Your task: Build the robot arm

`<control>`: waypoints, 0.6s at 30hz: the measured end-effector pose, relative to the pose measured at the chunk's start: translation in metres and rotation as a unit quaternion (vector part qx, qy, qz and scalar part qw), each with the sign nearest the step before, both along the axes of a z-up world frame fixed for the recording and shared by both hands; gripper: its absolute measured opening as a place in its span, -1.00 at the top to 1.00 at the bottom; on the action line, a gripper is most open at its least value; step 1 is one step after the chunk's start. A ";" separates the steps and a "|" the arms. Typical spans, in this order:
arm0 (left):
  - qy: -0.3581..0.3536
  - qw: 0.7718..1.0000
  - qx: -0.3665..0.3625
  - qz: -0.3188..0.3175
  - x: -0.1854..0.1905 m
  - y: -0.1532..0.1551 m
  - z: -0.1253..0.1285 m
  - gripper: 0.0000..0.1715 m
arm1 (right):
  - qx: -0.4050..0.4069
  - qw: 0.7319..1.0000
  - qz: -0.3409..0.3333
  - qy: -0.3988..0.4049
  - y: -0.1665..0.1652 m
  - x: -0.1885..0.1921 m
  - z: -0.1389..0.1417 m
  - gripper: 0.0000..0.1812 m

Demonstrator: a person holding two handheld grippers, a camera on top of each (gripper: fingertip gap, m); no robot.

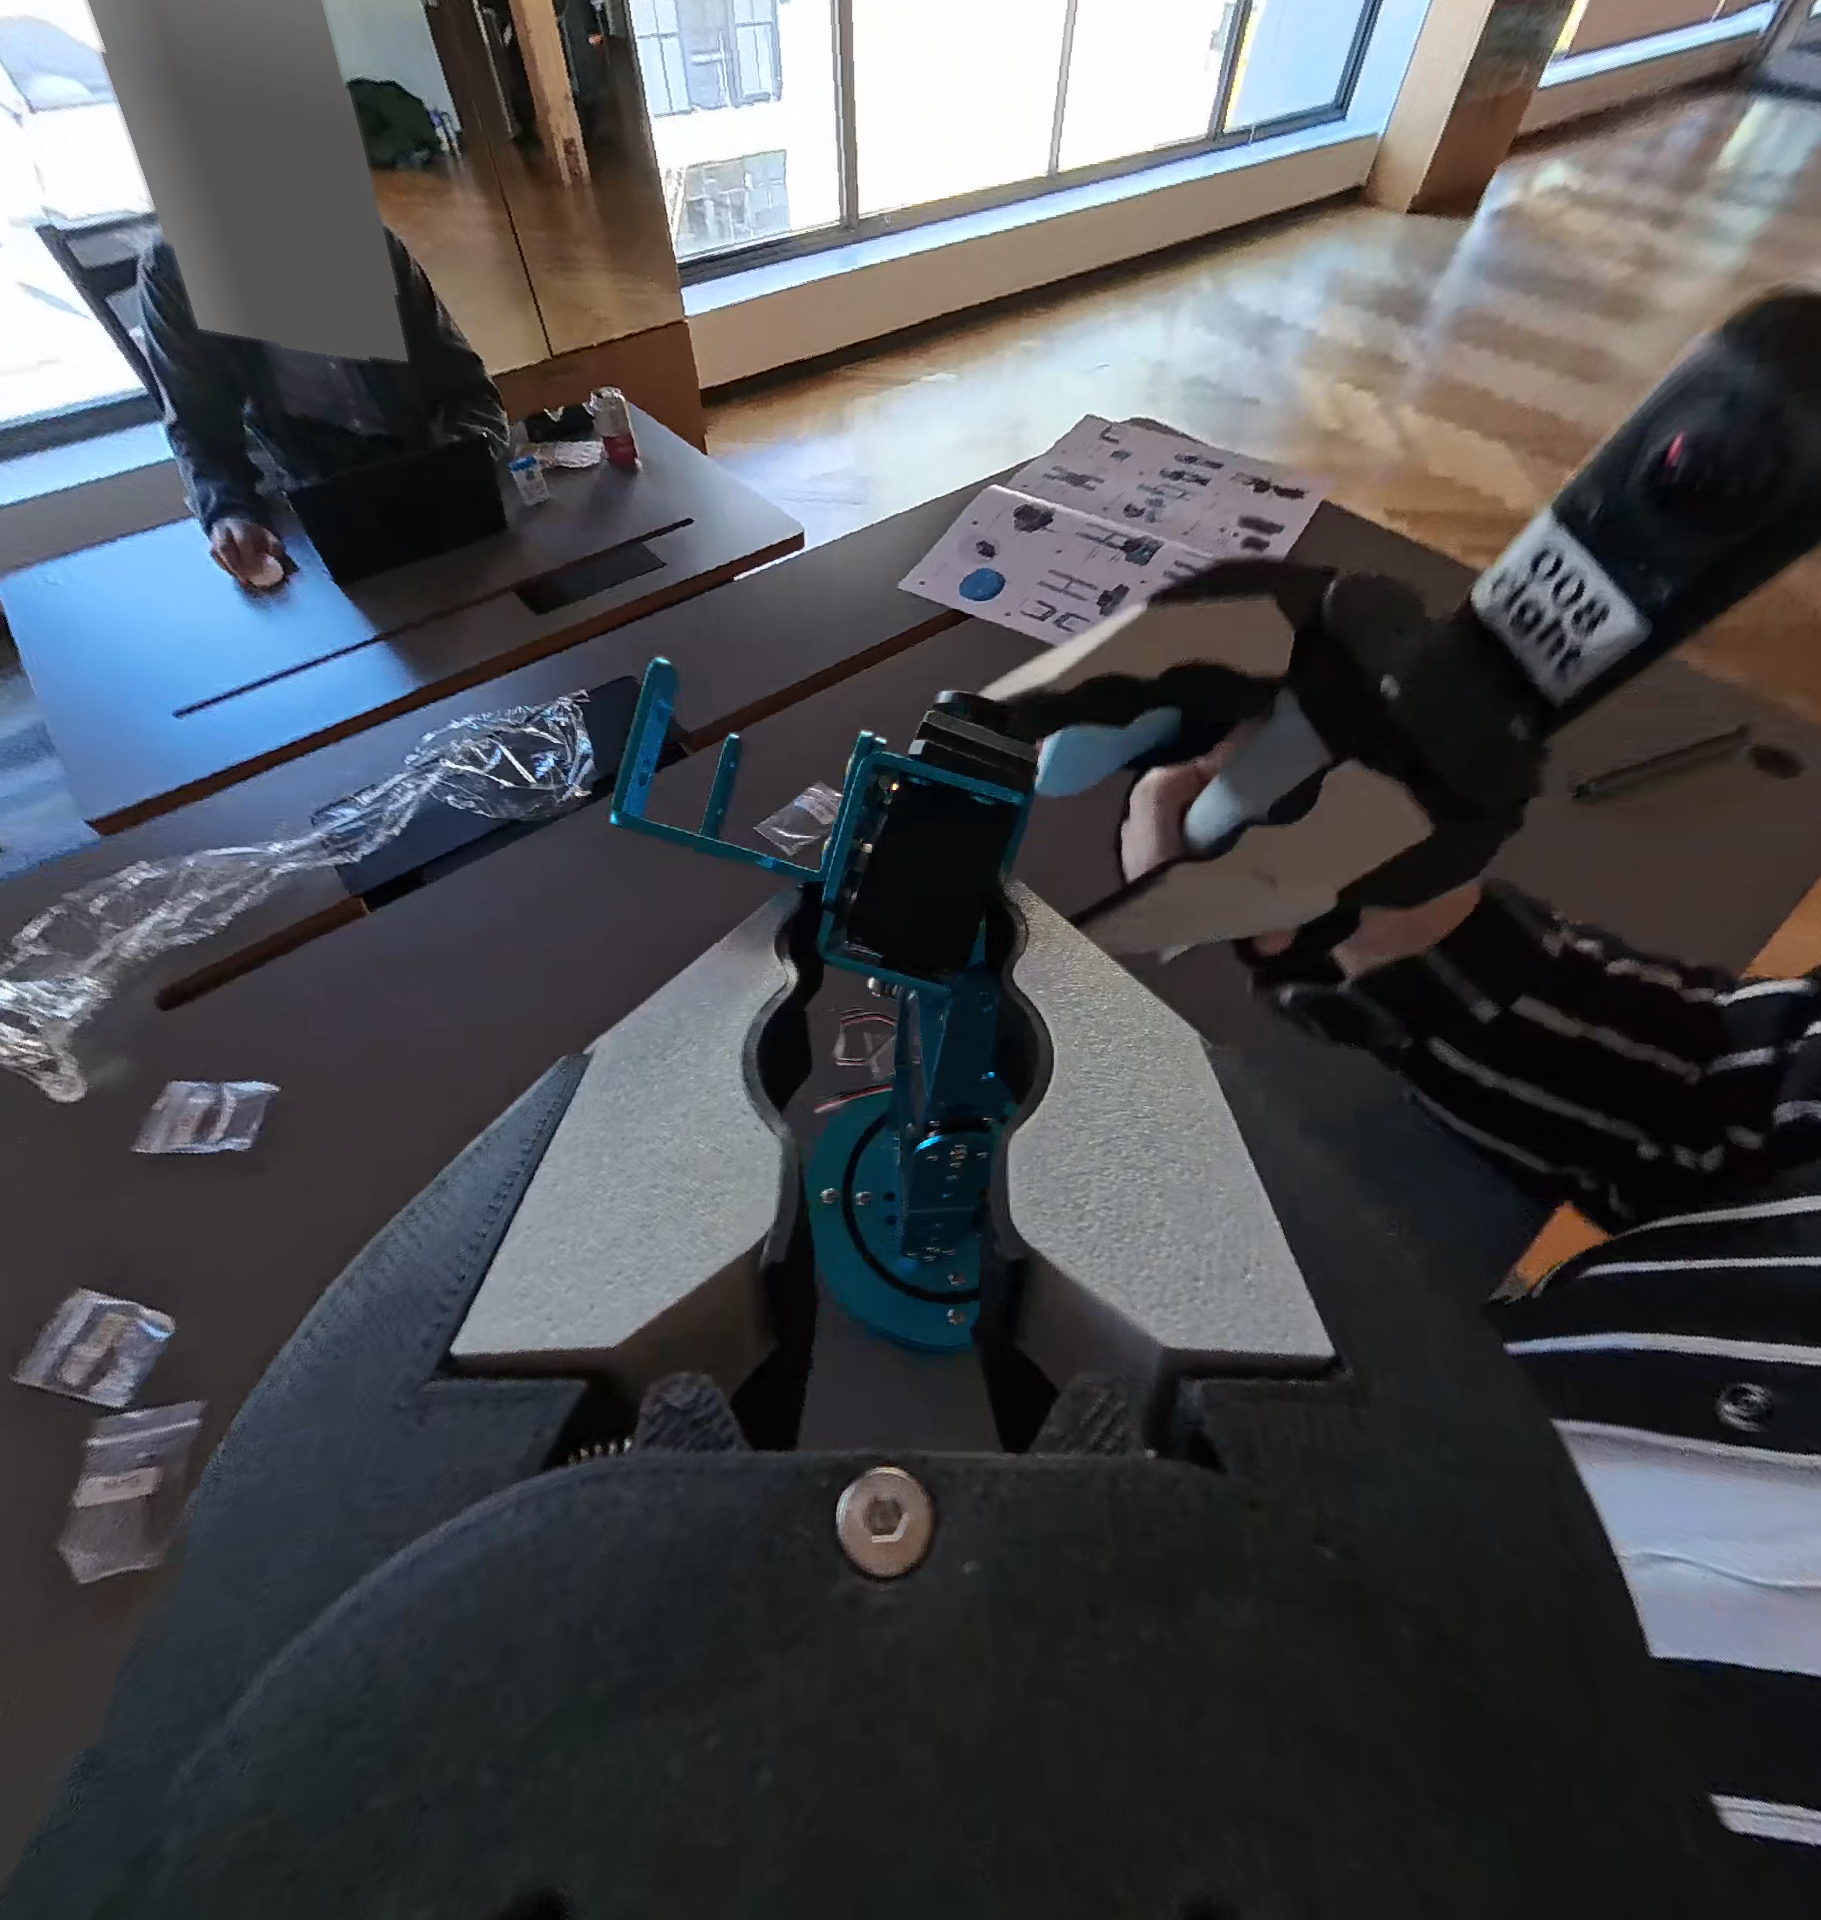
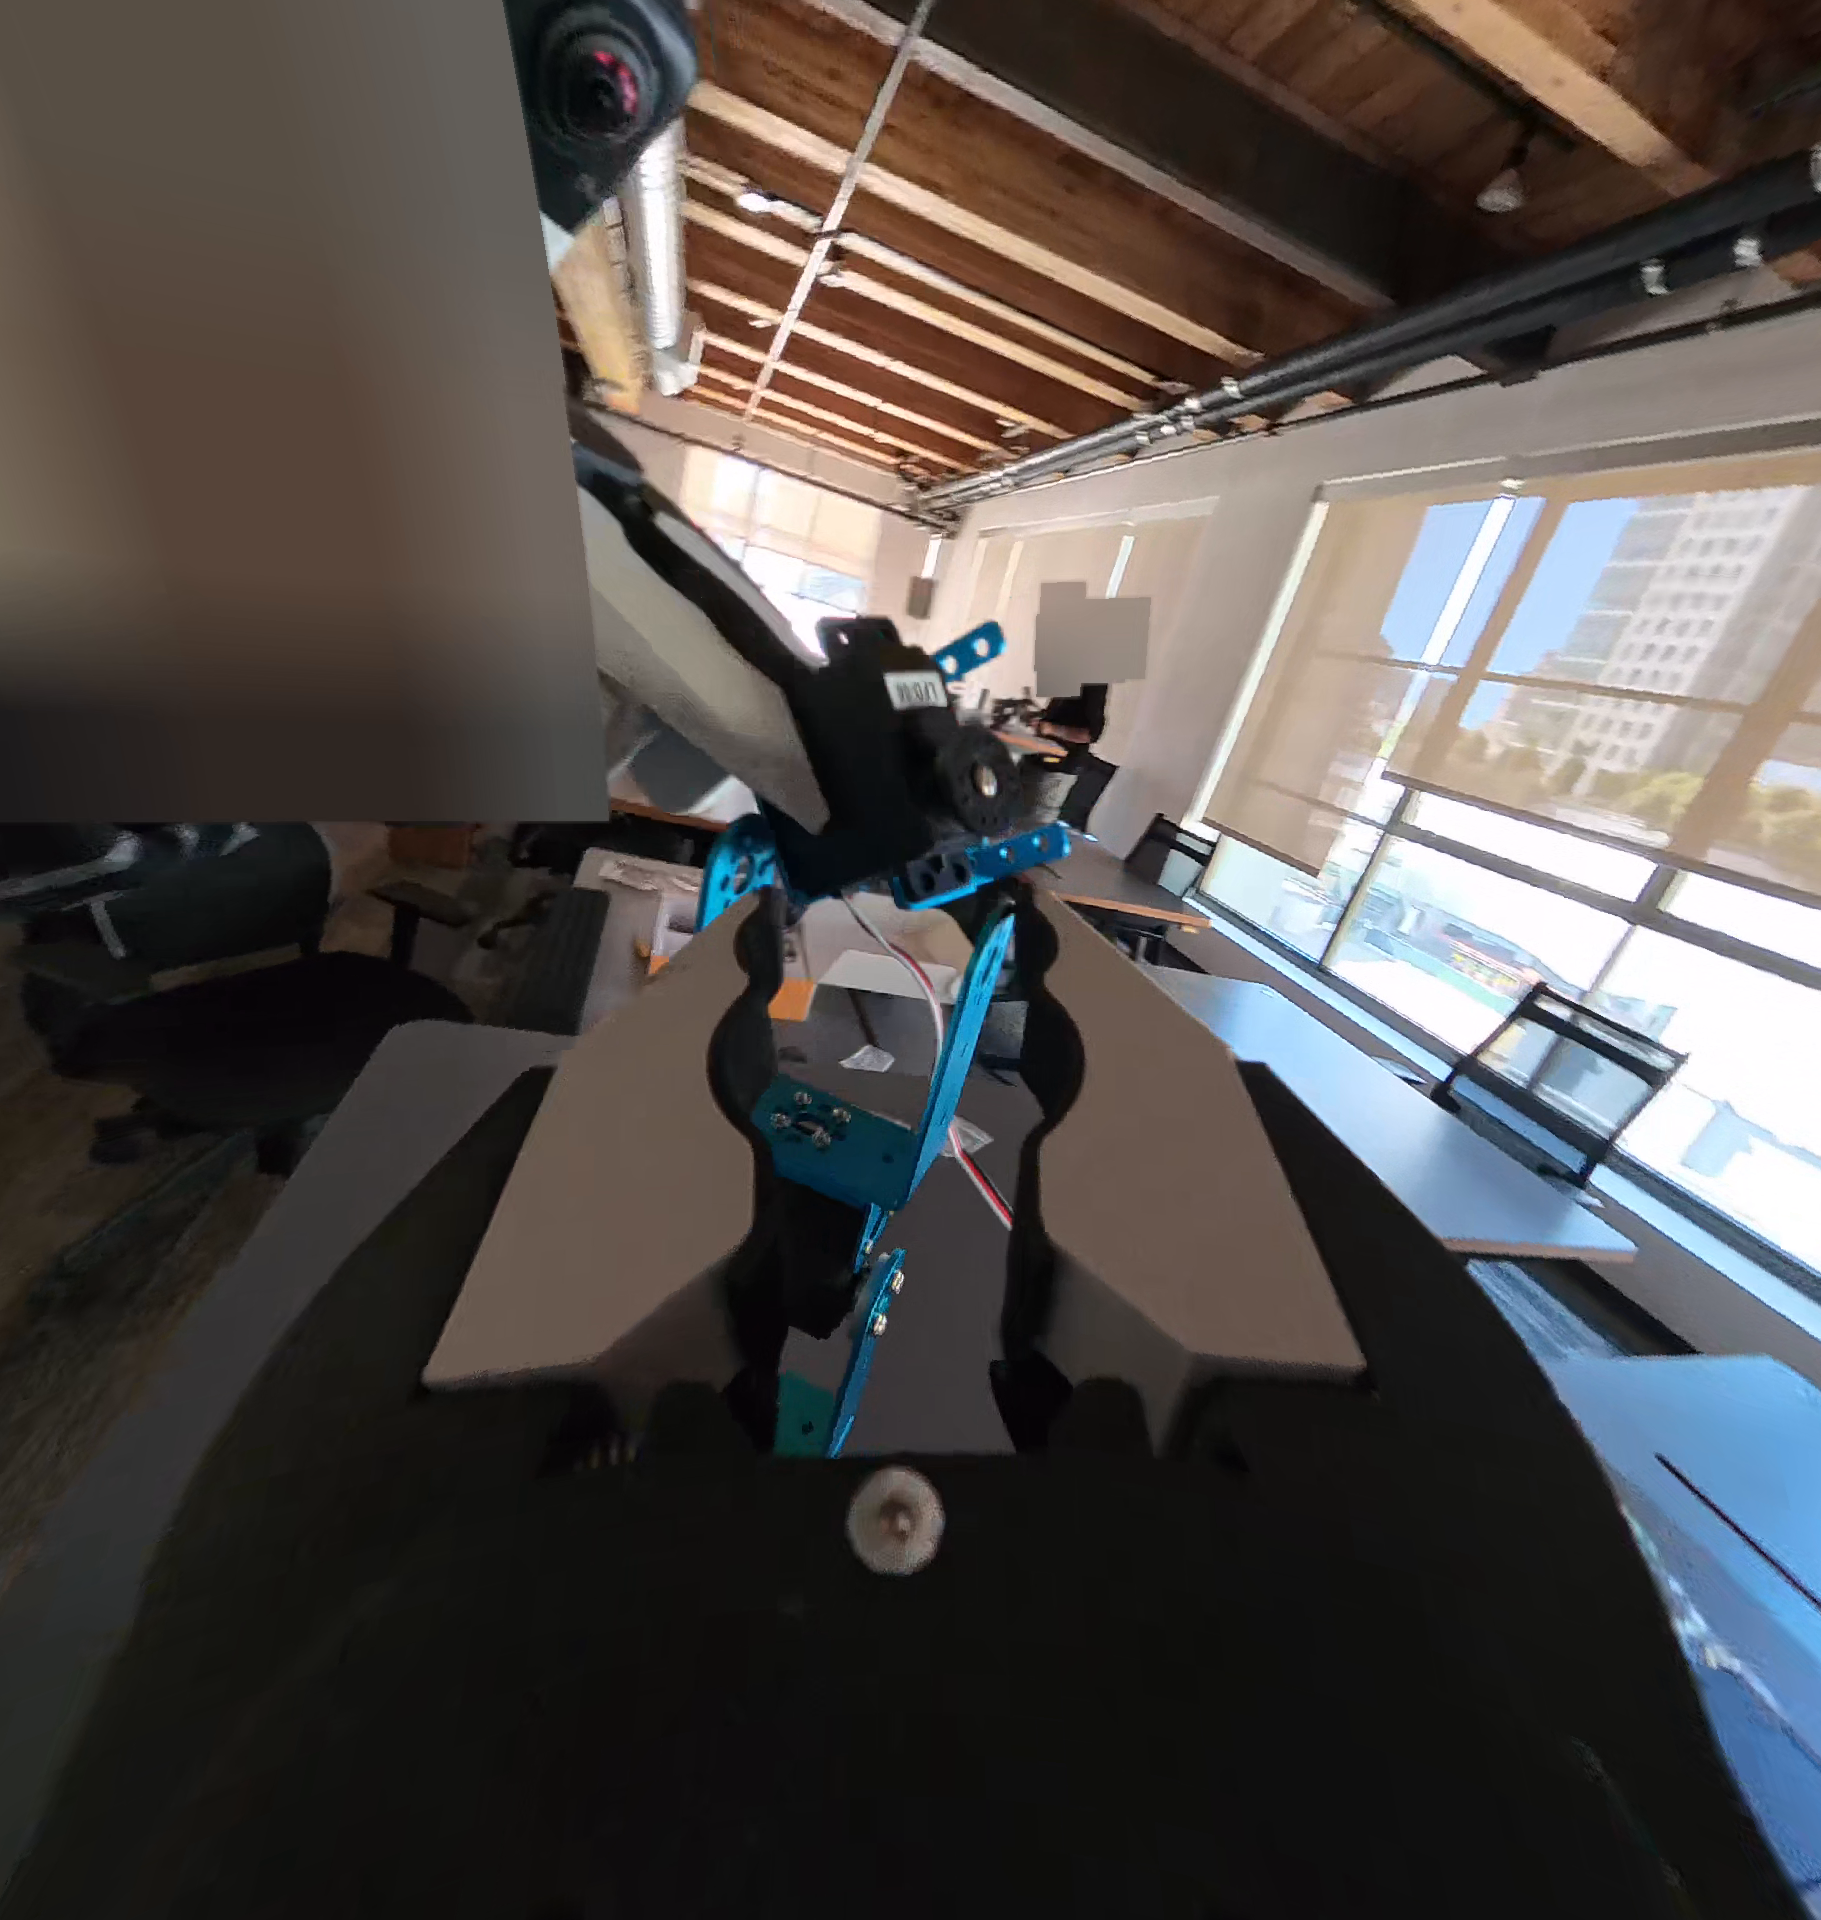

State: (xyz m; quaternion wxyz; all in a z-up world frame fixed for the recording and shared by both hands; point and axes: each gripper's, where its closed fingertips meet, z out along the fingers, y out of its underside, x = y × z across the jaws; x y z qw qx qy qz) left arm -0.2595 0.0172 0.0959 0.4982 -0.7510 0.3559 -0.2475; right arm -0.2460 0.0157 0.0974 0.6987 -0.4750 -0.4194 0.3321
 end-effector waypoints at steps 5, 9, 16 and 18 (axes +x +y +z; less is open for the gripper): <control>0.080 0.995 0.061 -0.012 0.004 -0.001 0.000 0.66 | 0.052 0.992 0.073 -0.088 -0.005 -0.001 0.026 0.48; 0.150 0.984 0.095 -0.013 0.008 -0.001 0.000 0.67 | 0.094 0.965 0.123 -0.209 -0.005 -0.011 0.022 0.57; 0.265 0.955 0.134 -0.018 0.013 0.002 0.003 0.66 | 0.192 0.926 0.104 -0.308 -0.002 -0.007 0.023 0.59; 0.296 0.944 0.148 -0.017 0.015 0.003 0.006 0.67 | 0.189 0.922 0.104 -0.321 0.003 -0.006 0.026 0.53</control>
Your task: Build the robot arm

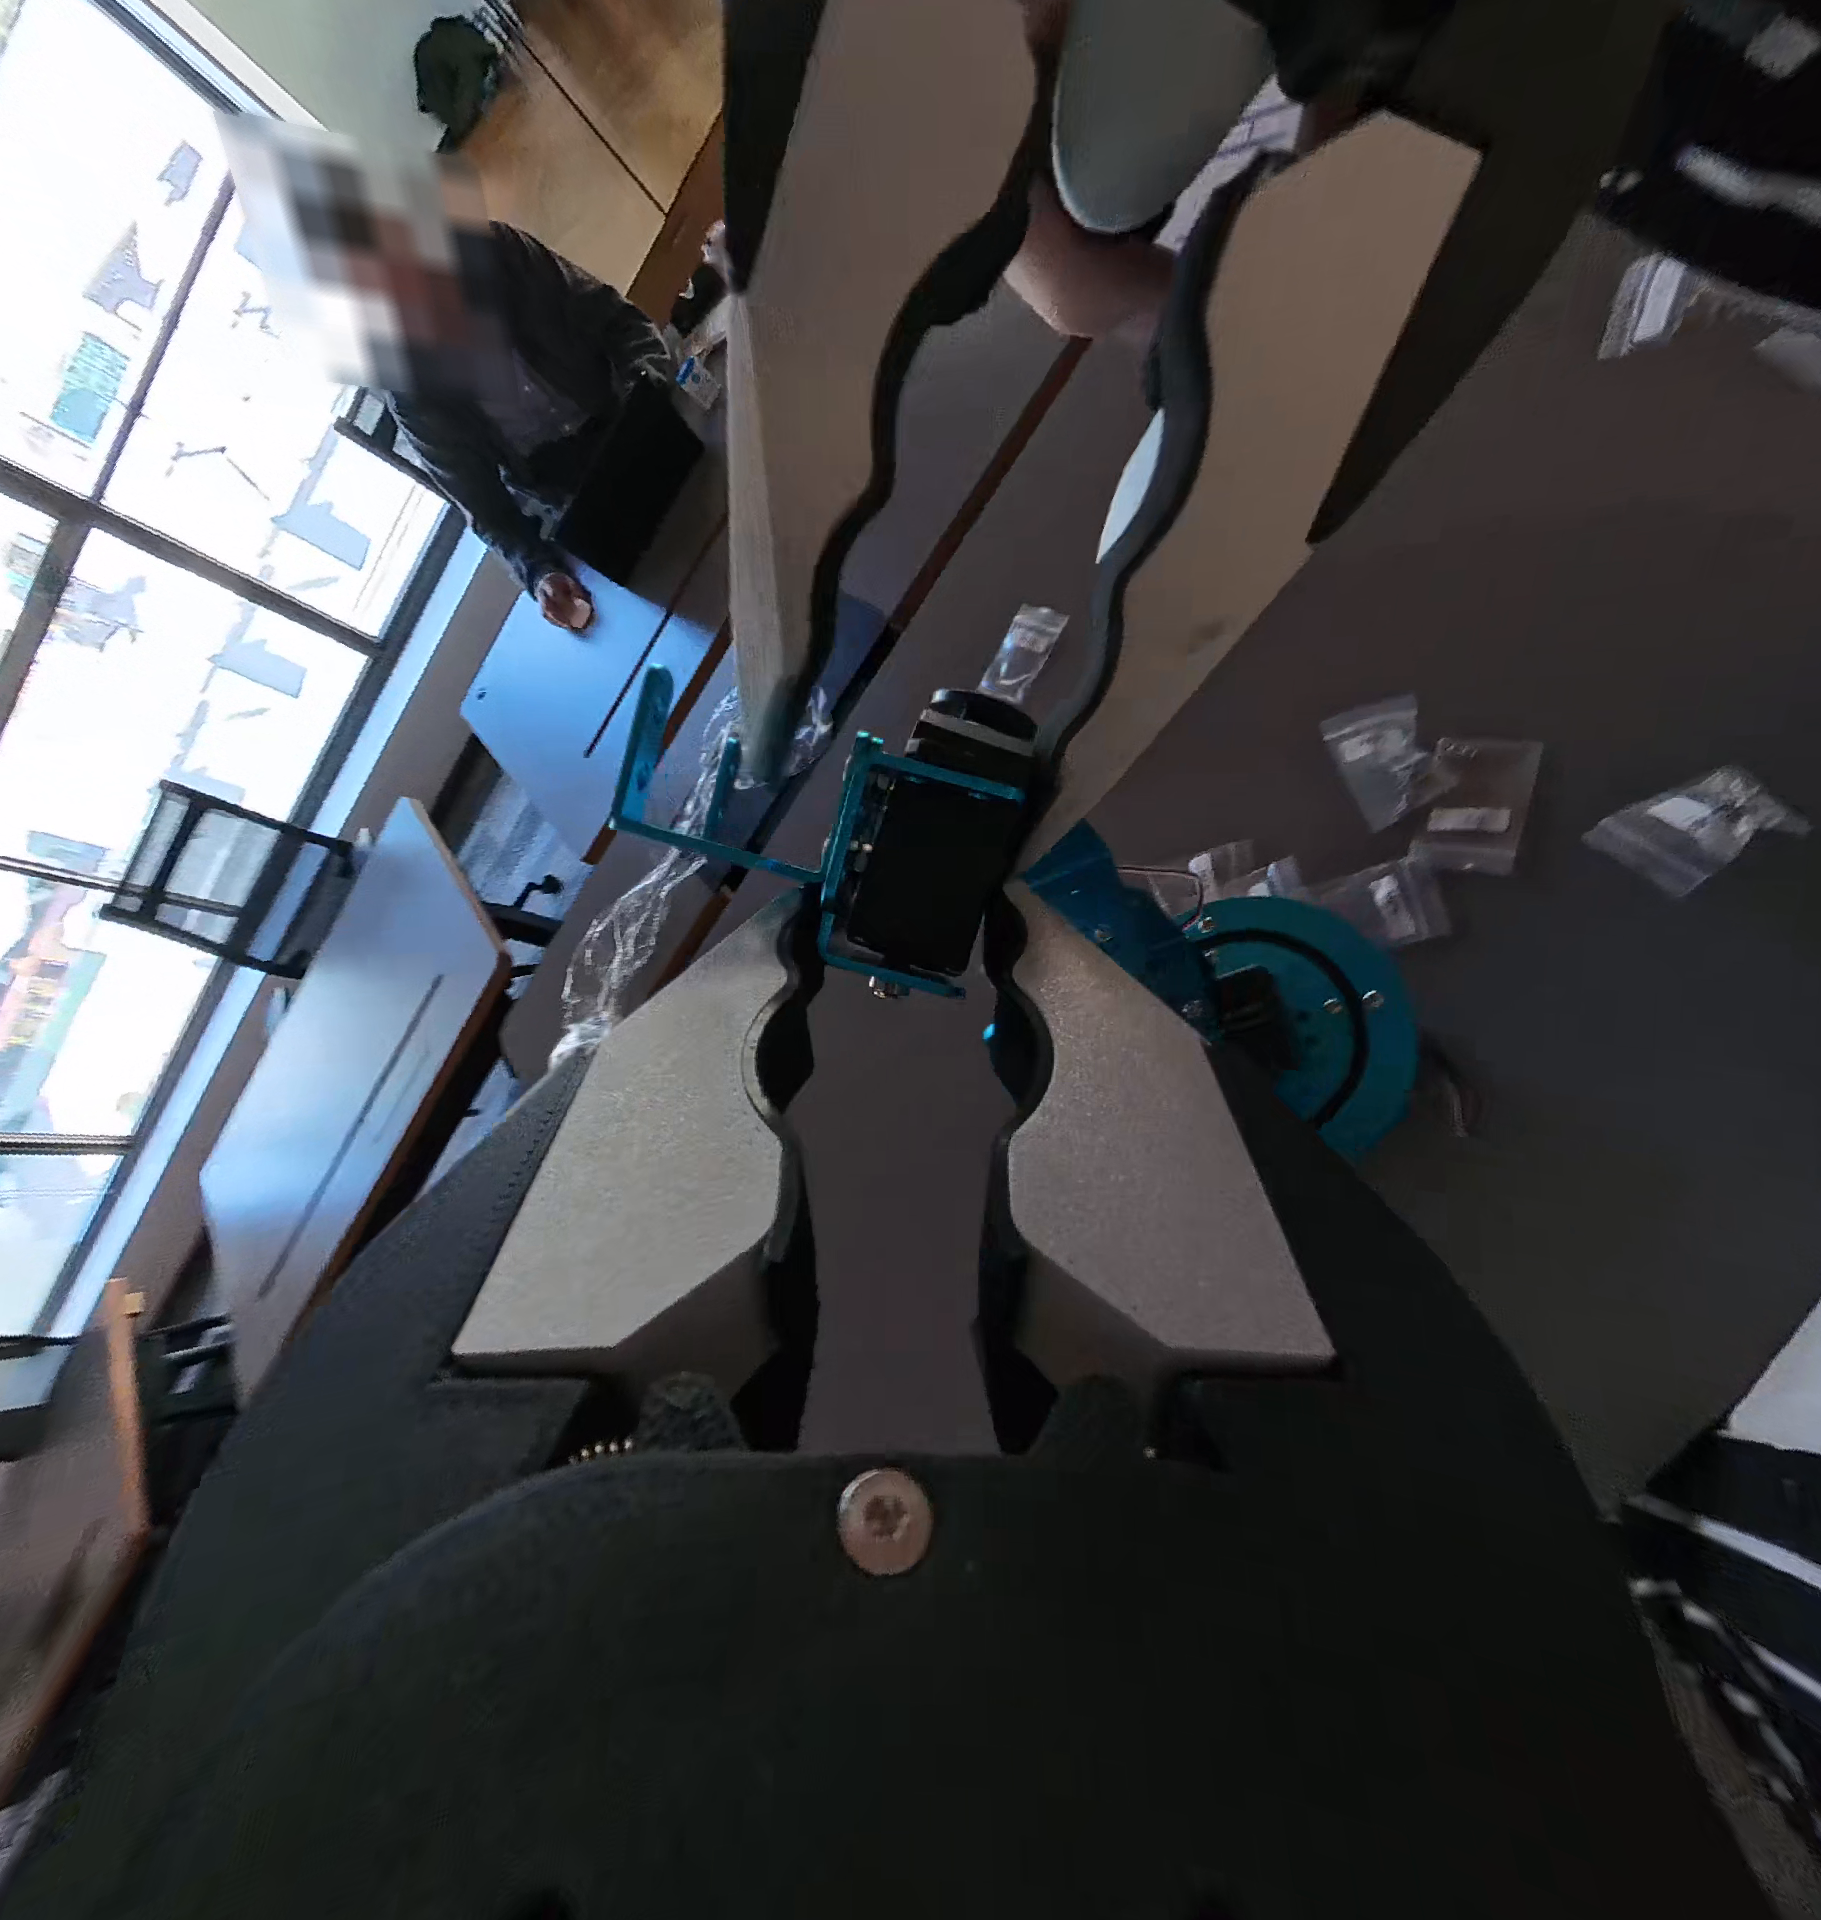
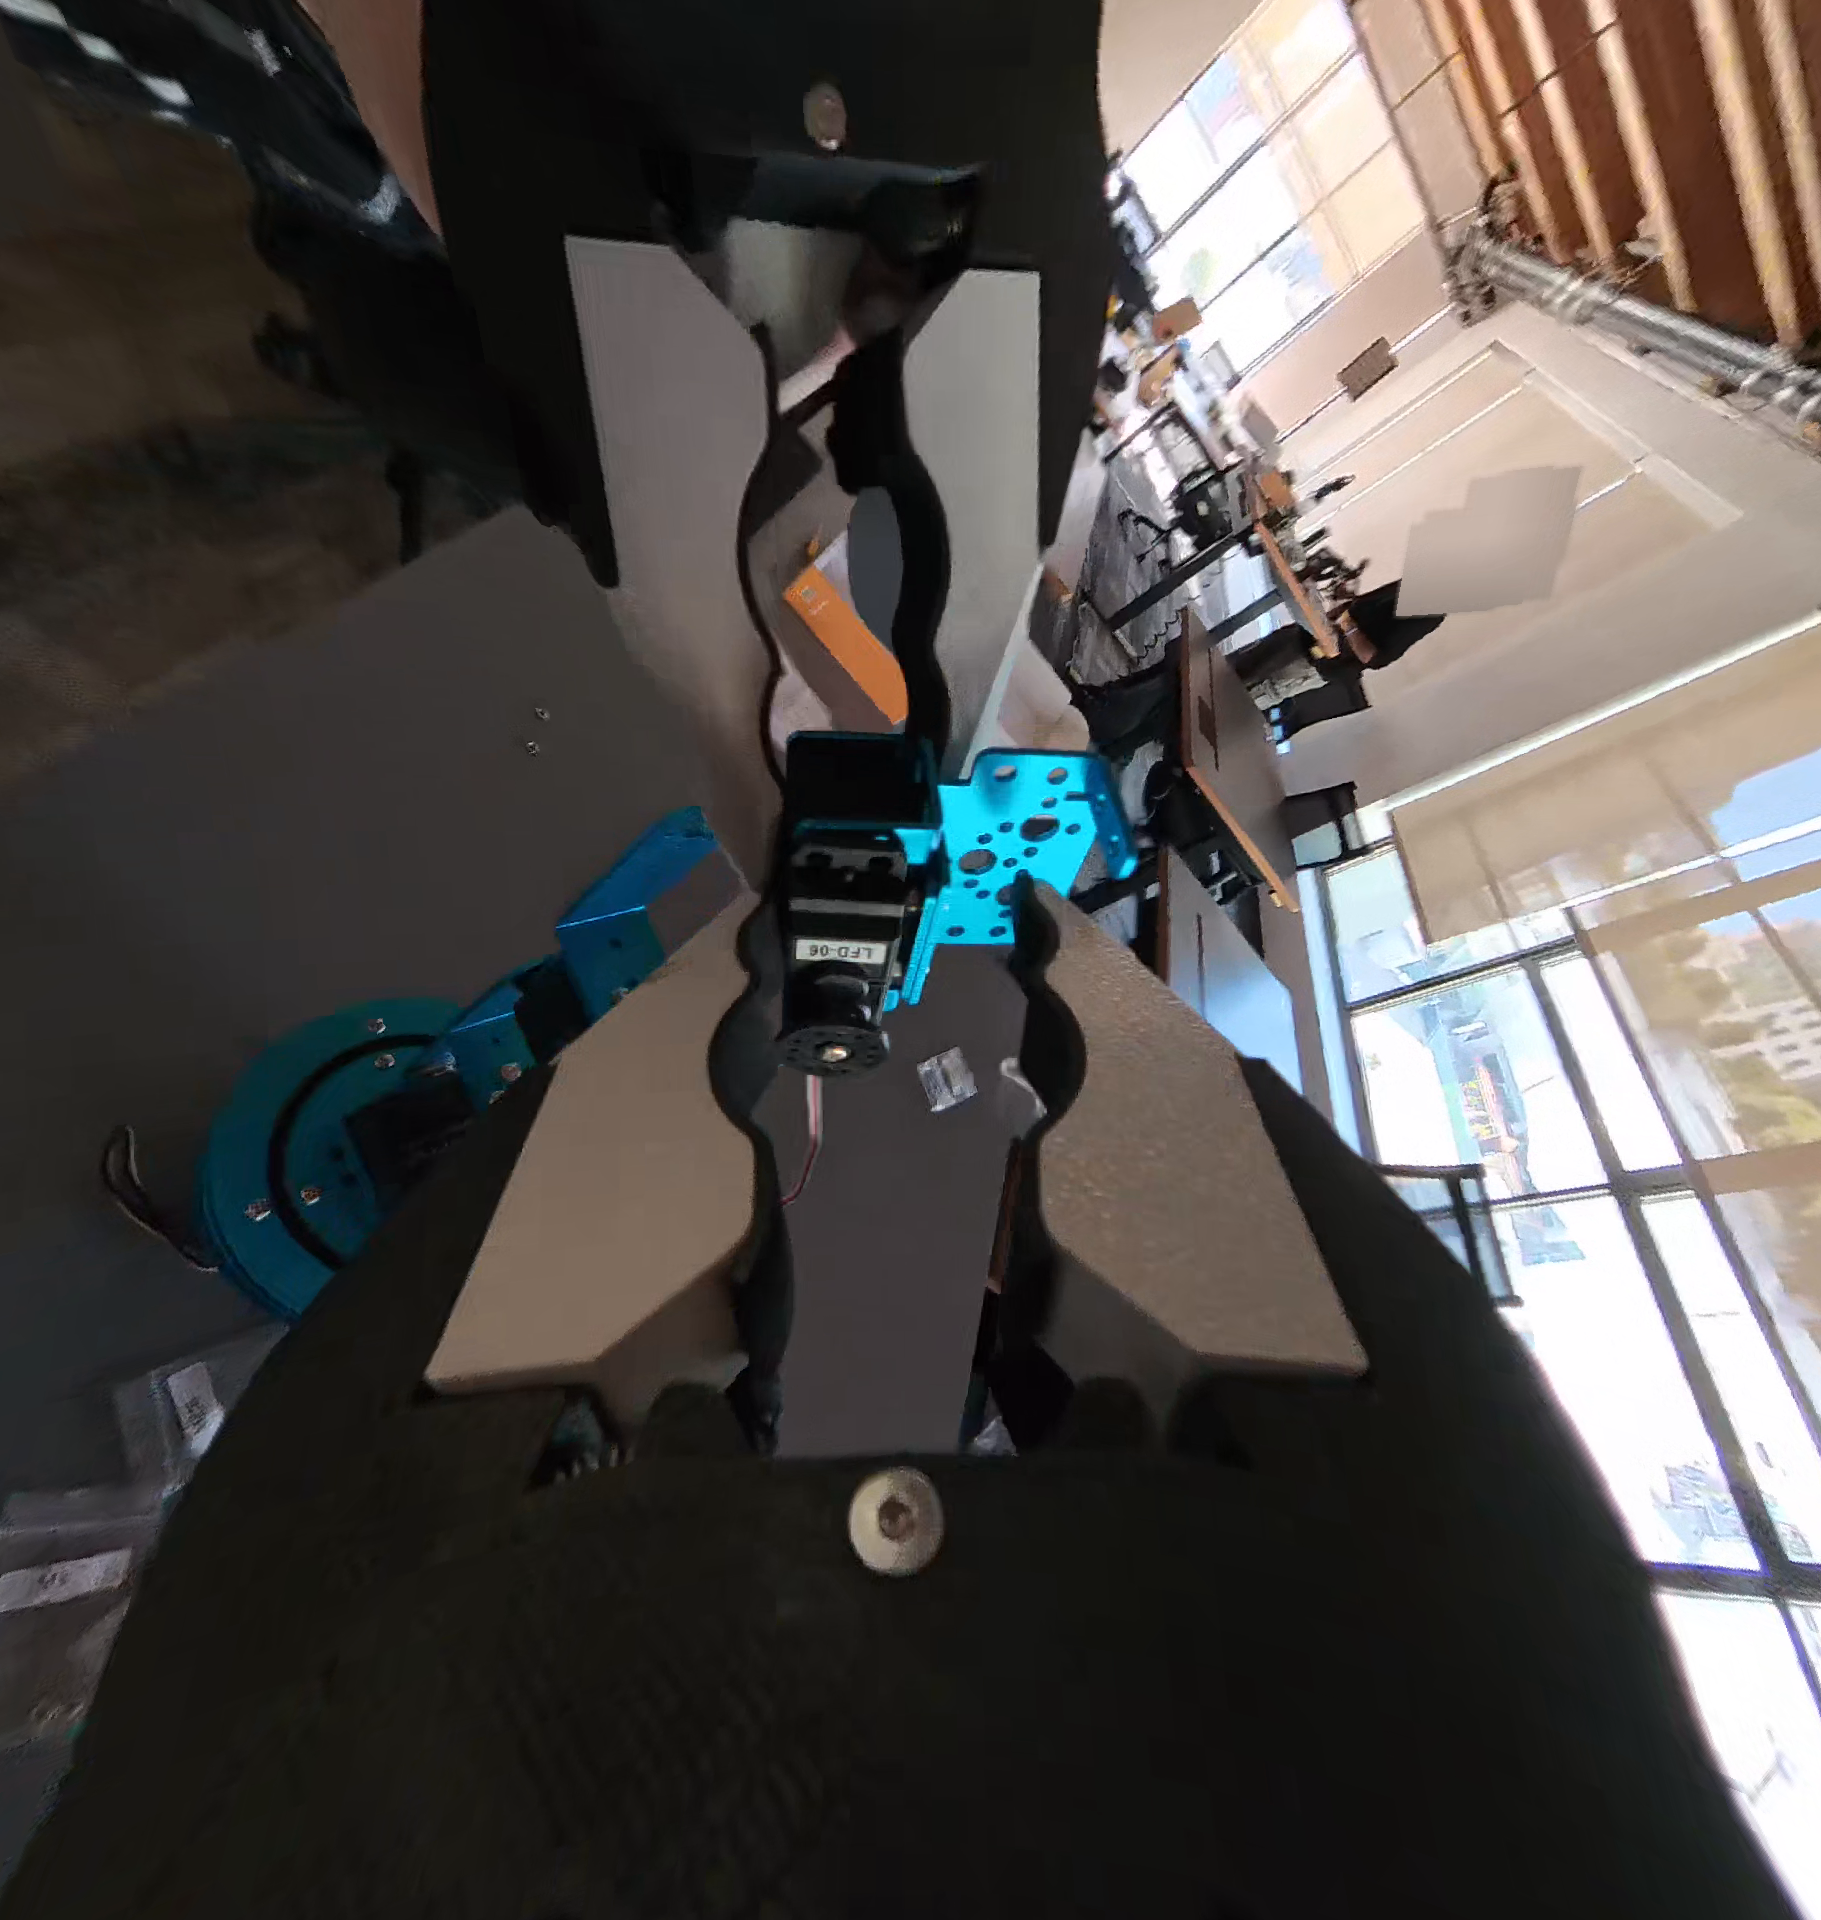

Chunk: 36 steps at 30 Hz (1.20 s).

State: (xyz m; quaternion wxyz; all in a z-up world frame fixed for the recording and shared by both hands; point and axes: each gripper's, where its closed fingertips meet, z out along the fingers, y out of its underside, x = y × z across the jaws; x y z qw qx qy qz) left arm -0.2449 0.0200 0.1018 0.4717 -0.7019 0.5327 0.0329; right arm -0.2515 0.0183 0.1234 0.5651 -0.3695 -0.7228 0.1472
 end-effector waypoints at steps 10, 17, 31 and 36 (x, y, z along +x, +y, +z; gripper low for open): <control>0.071 0.997 0.025 -0.011 0.003 -0.002 0.002 0.66 | 0.030 0.999 -0.002 -0.030 -0.005 0.004 -0.006 0.68; 0.097 0.994 0.035 -0.036 0.014 -0.003 0.003 0.67 | -0.012 0.999 0.016 0.032 -0.007 0.014 -0.004 0.69; 0.154 0.985 0.068 -0.047 0.012 -0.006 0.011 0.69 | -0.024 0.996 0.069 0.045 -0.009 0.017 0.003 0.69; 0.179 0.977 0.095 -0.066 0.008 -0.009 0.014 0.69 | -0.038 0.992 0.109 0.050 -0.013 0.015 0.007 0.69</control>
